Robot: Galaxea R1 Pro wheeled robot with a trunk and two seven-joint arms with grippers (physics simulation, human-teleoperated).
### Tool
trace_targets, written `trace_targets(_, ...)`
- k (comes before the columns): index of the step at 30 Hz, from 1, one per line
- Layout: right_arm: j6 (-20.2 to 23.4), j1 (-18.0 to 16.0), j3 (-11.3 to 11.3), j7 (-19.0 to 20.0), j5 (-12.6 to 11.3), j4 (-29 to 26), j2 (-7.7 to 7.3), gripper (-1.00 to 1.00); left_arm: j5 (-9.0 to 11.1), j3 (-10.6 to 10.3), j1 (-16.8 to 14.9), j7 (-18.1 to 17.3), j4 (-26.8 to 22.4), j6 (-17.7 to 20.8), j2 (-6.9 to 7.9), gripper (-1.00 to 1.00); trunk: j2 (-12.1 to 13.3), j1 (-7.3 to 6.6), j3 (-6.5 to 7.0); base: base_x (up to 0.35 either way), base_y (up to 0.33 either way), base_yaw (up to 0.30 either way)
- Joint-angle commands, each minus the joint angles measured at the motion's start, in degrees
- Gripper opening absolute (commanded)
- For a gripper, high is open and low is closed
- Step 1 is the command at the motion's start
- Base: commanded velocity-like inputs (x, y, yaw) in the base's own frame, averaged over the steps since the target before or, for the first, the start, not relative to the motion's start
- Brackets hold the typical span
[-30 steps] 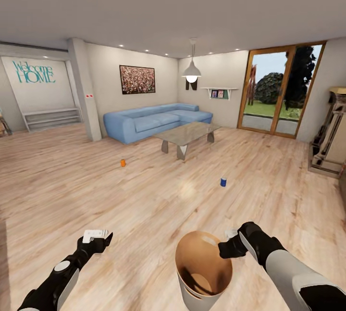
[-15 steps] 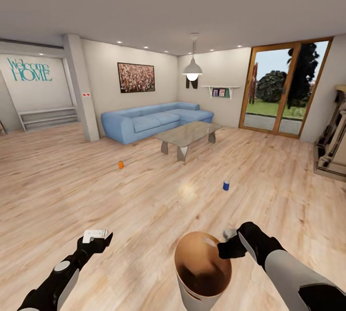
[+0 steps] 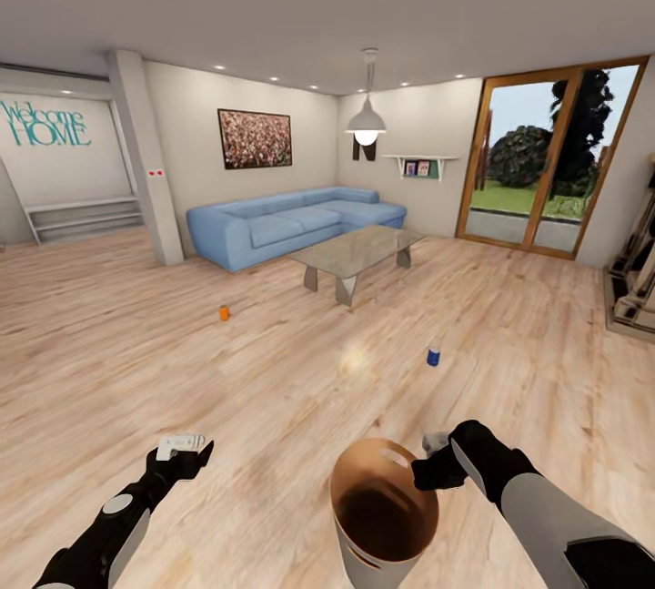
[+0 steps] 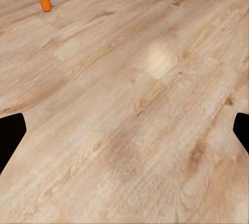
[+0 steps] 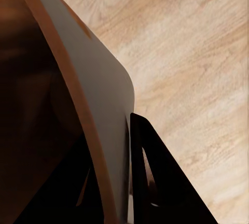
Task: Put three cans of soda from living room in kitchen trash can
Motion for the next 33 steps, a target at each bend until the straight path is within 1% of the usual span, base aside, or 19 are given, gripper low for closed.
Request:
trace_targets(1, 0.27, -0.03, -0.3, 0.41, -1.22, -0.04, 0.02, -1.0, 0.01, 0.0, 0.0, 0.0, 0.0, 0.0, 0.0, 1.0, -0.01, 0.0, -0.09, 0.326, 0.0, 0.0)
trace_targets(10, 0.26, -0.03, -0.34, 0.41, -1.22, 0.0, 0.04, -1.0, 0.02, 0.0, 0.0, 0.0, 0.0, 0.0, 0.0, 1.0, -0.01, 0.0, -0.39, 0.326, 0.0, -0.001)
trace_targets(22, 0.26, -0.03, -0.35, 0.41, -1.31, -0.09, 0.04, -1.0, 0.02, 0.0, 0.0, 0.0, -0.04, 0.0, 0.03, 1.0, -0.01, 0.0, -0.4, 0.326, 0.064, -0.186)
trace_targets(33, 0.18, -0.03, -0.35, 0.41, -1.3, -0.08, 0.04, -1.0, -0.06, 0.0, 0.0, 0.0, 0.0, 0.06, 0.01, 1.0, -0.01, 0.0, -0.4, 0.314, 0.129, -0.023)
